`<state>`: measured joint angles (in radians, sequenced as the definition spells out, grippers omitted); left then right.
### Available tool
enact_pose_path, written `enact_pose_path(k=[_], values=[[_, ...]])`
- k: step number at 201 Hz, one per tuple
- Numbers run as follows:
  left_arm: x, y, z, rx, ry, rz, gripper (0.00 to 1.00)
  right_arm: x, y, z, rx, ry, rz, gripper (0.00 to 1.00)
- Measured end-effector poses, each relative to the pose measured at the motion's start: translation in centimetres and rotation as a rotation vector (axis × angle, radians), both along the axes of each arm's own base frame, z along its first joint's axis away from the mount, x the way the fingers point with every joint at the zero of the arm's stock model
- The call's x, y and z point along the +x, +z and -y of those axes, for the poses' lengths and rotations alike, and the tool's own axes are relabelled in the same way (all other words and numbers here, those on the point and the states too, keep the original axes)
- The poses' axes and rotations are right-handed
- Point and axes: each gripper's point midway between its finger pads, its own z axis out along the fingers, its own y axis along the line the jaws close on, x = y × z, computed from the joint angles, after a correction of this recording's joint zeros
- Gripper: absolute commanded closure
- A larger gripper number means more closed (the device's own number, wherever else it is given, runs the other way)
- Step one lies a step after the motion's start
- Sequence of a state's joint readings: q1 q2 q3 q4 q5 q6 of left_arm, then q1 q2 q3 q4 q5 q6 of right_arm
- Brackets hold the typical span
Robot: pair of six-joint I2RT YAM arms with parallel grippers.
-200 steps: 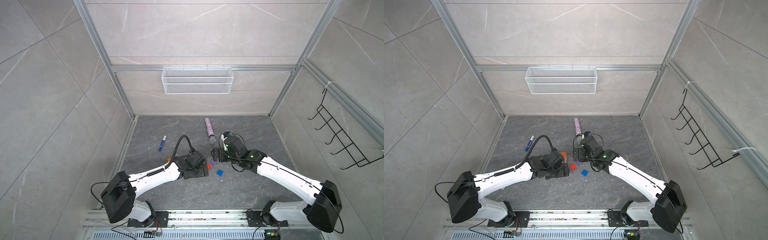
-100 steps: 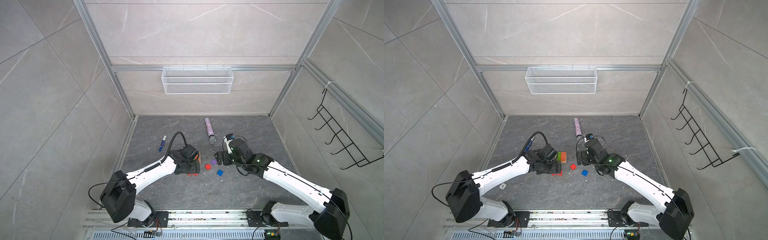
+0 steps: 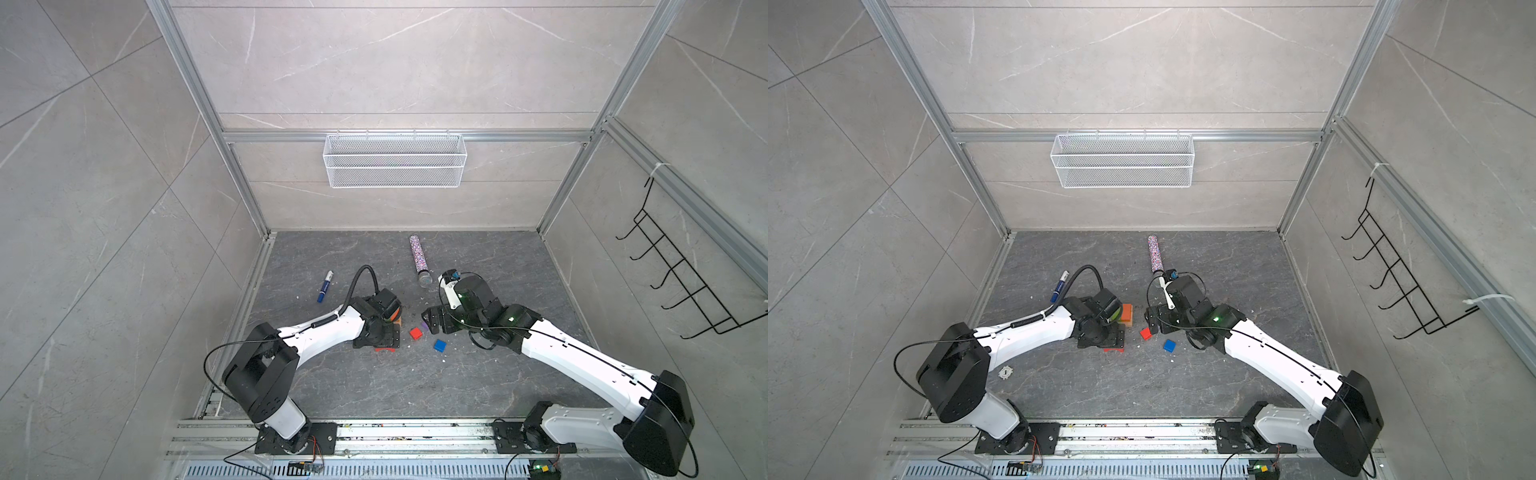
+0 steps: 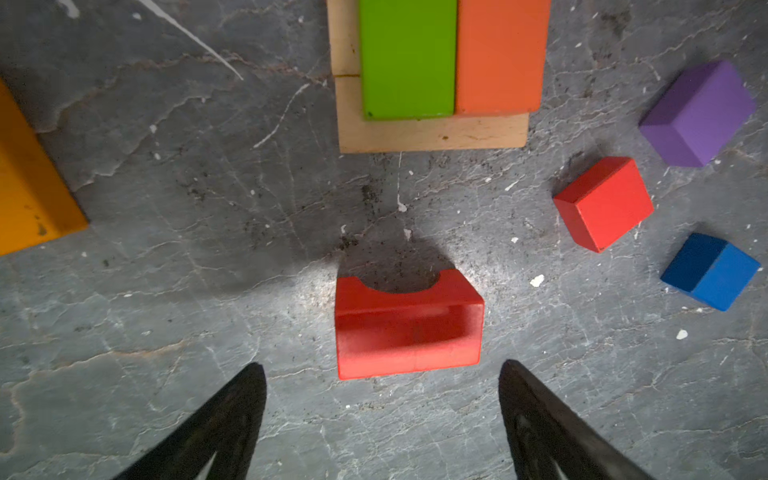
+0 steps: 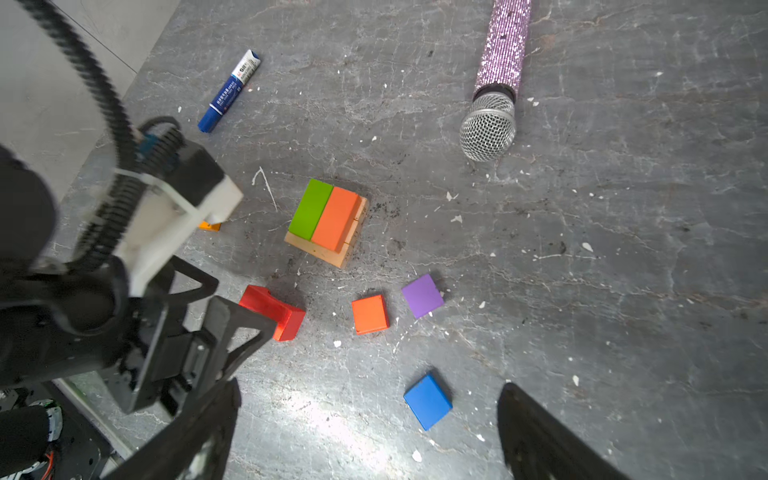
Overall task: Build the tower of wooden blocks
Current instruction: 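Close the left gripper on the red arch block and lift it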
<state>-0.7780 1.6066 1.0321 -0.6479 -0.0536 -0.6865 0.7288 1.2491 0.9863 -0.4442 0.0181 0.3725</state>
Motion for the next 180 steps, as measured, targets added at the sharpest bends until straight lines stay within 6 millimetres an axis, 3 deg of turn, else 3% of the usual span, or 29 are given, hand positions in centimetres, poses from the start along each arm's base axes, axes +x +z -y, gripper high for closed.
enact_pose_path(k=[55,180], values=[[0.7,-1.2,0.7,0.010,0.000,-0.014,0.15,-0.1,0.5,-0.9,0.040,0.032,0.006,0.03],[0.4,-3.2,0.6,0.049,0.010,-0.058,0.26,0.1,0.6,-0.8,0.040,0.026,0.013,0.05]])
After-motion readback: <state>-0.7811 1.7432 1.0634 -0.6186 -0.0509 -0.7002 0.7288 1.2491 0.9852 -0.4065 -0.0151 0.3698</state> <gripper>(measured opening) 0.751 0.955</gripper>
